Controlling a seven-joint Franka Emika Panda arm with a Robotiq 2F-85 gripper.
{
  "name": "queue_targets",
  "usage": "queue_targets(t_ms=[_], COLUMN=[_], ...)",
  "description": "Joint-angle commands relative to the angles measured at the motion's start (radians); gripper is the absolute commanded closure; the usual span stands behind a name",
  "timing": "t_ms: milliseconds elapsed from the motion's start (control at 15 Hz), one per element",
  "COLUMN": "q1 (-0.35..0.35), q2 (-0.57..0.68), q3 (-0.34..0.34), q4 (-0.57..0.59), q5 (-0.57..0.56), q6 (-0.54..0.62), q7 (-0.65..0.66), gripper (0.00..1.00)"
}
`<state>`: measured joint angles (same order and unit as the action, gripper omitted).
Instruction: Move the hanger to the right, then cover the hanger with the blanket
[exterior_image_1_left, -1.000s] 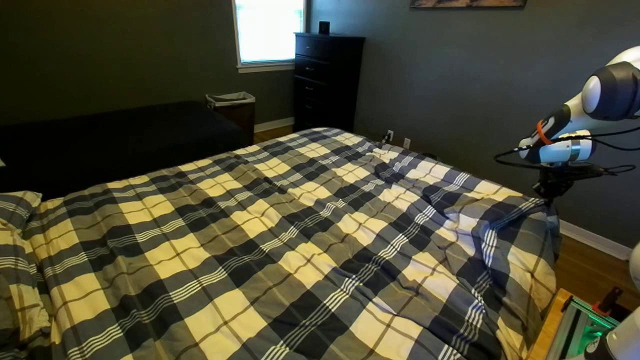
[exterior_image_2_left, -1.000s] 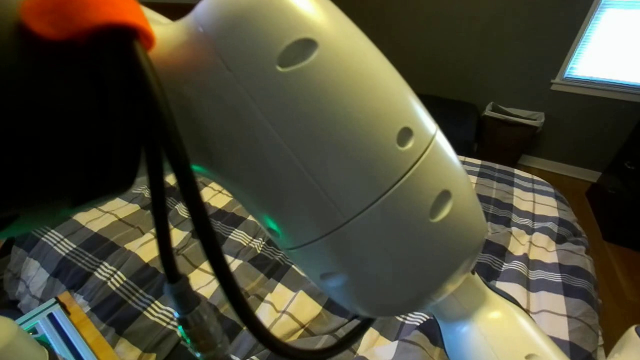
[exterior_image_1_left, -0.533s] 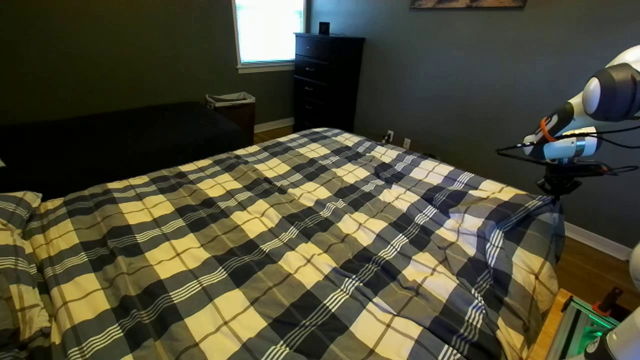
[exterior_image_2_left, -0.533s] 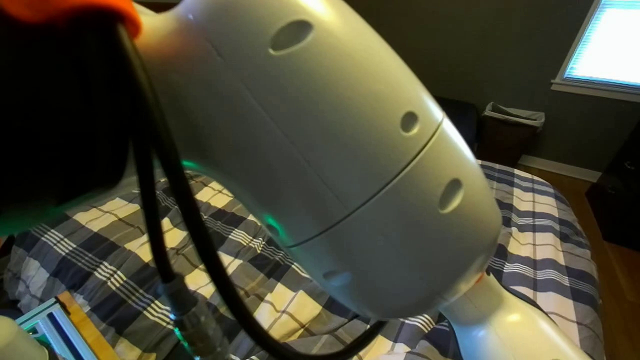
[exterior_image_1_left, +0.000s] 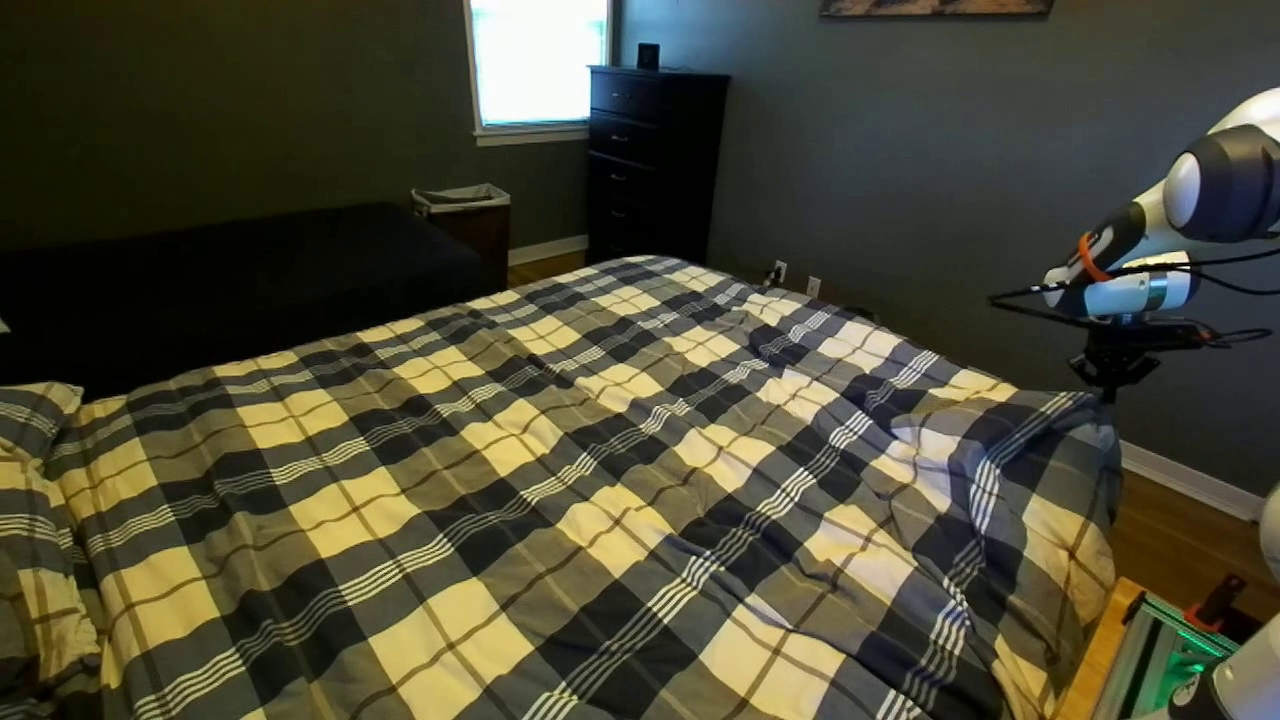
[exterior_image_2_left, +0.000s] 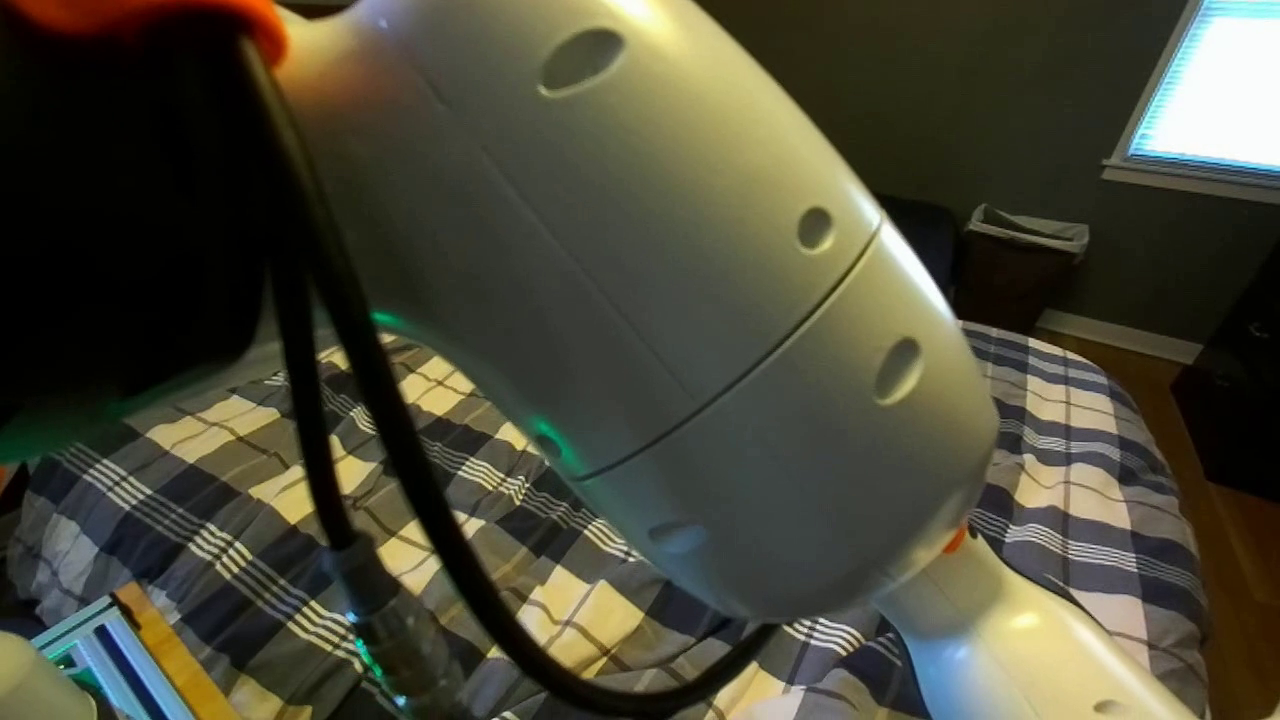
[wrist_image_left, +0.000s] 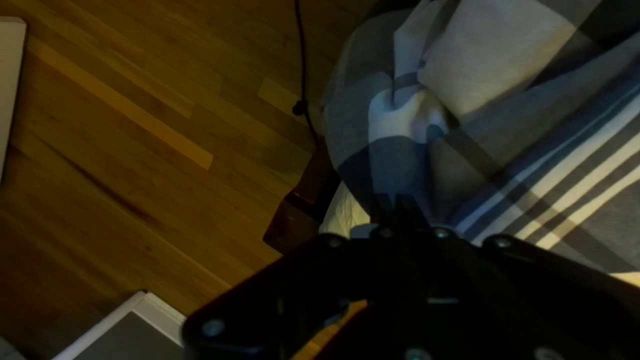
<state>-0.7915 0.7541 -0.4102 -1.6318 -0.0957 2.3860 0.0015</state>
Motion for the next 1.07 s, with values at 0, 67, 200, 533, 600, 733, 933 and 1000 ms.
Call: queue_targets(t_ms=[0, 67, 200, 533, 600, 733, 933, 1000], q1=[0.003, 0.005, 0.02, -0.008, -0.034, -0.084, -0.128, -0.141], q2=[-0.021, -0.027, -0.055, -0.049, -0.042, -0.036, -0.029, -0.025], q3=[0.003, 0.004, 0.004, 0.078, 0.108, 0.15, 0.142, 0.134], q4=[-0.028, -0.035, -0.078, -0.129, -0.133, -0.146, -0.163, -0.164], q5=[-0.009, -0.01, -0.02, 0.0, 0.019, 0.054, 0.067, 0.066], q6=[0.022, 0.026, 0.065, 0.186, 0.196, 0.201, 0.186, 0.177], q7=[-0.003, -0.006, -0.014, -0.175, -0.225, -0.292, -0.294, -0.286], gripper=[0.66, 0.59, 0.44, 0.06, 0.01, 0.0, 0.0, 0.0])
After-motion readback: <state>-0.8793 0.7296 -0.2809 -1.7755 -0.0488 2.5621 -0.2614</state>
